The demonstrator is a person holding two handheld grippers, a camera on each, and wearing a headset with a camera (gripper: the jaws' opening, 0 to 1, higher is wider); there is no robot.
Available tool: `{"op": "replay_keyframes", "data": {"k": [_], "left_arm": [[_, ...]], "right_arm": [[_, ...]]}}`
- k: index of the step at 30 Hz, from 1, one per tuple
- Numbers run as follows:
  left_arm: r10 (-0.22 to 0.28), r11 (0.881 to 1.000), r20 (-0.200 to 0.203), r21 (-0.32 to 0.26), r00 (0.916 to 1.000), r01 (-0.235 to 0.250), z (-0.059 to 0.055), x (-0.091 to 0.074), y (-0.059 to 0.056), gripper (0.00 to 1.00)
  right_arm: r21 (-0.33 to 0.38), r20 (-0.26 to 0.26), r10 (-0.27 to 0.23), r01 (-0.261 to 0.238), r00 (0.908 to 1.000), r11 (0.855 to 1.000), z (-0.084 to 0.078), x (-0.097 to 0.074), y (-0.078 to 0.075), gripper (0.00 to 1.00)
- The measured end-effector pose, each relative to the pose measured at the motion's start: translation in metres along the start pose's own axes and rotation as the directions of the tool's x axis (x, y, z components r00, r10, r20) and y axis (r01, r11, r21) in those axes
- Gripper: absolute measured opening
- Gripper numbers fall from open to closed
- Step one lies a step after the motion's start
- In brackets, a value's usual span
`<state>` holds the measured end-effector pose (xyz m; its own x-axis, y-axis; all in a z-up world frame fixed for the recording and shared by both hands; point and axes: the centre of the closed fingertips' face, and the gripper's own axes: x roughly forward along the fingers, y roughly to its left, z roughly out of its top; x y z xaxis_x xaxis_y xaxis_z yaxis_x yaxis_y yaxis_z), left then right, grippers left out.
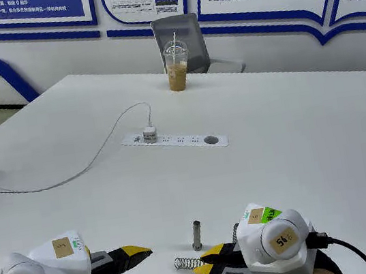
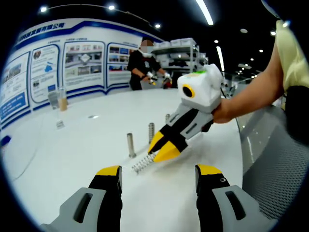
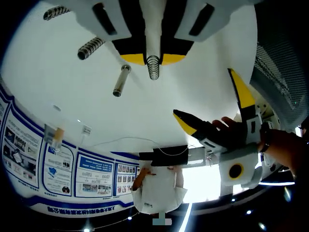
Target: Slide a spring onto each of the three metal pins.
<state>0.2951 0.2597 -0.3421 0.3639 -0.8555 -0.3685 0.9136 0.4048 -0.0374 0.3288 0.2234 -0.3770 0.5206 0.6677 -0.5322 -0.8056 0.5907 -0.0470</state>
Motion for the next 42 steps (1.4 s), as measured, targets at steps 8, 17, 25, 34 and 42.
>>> {"op": "replay_keyframes", "data": {"k": [8,17,25,34,42], "left_arm": [[-0.003,1.0,0.001,0.002,1.0,0.003,0.0,0.0,-0.001,0.63],[-0.009,1.0,0.002,0.007,1.0,0.009,0.001,0.002,-0.003,0.62],[-0.013,1.0,0.006,0.01,0.9999,0.013,0.002,0.004,-0.005,0.62],[-0.009,1.0,0.012,0.009,0.9999,0.008,0.002,0.002,-0.003,0.62],[-0.007,1.0,0.016,0.01,0.9998,0.007,0.004,0.002,-0.003,0.62]], "right_arm": [[-0.022,-0.008,0.006,-0.006,1.0,1.0,0.008,-0.009,0.004,0.12],[-0.027,-0.017,0.004,-0.004,0.9998,1.0,0.014,-0.02,0.003,0.12],[-0.008,-0.012,-0.003,0.003,0.9999,1.0,0.022,-0.028,0.0,0.12],[0.019,0.023,-0.015,0.014,0.9996,1.0,0.044,-0.039,-0.008,0.12],[0.021,0.063,-0.03,0.029,0.9976,0.999,0.065,-0.045,-0.015,0.12]]}}
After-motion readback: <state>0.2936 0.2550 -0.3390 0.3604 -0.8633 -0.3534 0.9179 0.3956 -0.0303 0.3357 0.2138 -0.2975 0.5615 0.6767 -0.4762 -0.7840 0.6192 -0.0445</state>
